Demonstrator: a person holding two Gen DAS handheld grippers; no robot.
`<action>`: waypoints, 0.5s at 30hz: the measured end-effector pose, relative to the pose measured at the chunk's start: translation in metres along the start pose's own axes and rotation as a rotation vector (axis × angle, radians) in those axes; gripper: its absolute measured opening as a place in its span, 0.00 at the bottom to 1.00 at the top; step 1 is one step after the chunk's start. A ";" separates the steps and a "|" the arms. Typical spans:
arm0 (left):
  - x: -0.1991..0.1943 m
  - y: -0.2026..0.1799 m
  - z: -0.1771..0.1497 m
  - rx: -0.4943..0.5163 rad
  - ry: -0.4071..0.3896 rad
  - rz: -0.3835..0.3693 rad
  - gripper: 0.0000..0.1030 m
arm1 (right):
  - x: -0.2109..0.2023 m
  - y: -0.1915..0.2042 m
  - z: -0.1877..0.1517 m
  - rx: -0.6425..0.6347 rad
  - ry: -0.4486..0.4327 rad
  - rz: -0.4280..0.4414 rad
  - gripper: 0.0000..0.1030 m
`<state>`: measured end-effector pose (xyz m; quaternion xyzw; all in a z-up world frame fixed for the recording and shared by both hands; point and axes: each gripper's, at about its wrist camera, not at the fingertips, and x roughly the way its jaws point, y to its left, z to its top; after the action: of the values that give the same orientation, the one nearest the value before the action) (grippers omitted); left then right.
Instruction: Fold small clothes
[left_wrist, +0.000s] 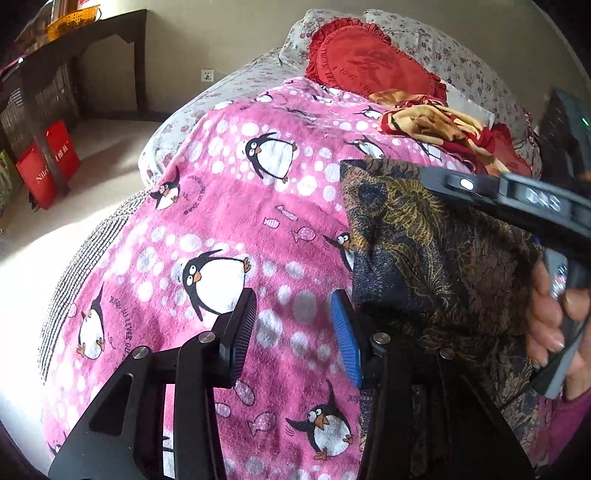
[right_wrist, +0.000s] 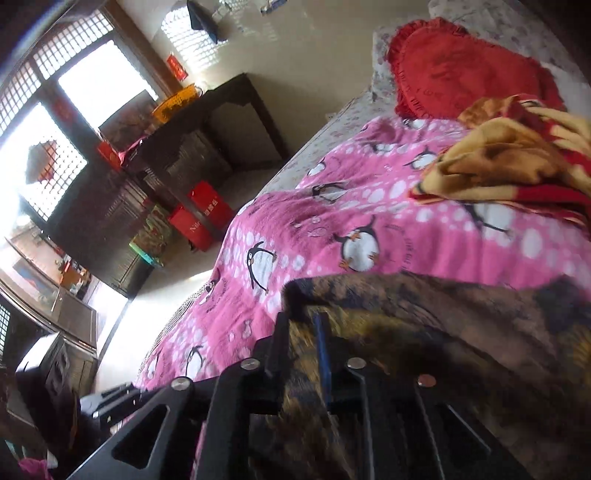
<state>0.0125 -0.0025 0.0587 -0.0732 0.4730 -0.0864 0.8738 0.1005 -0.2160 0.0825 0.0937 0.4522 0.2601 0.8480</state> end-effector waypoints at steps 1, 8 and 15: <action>-0.004 -0.004 0.000 0.014 -0.013 0.006 0.40 | -0.021 -0.006 -0.010 0.005 -0.024 -0.038 0.45; 0.002 -0.052 0.001 0.094 -0.029 -0.011 0.65 | -0.127 -0.074 -0.093 0.061 -0.086 -0.499 0.49; 0.060 -0.091 -0.006 0.215 0.065 0.084 0.65 | -0.138 -0.159 -0.123 0.287 -0.061 -0.546 0.49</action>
<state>0.0325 -0.1044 0.0253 0.0438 0.4916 -0.1023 0.8637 -0.0059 -0.4322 0.0489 0.0950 0.4672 -0.0468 0.8778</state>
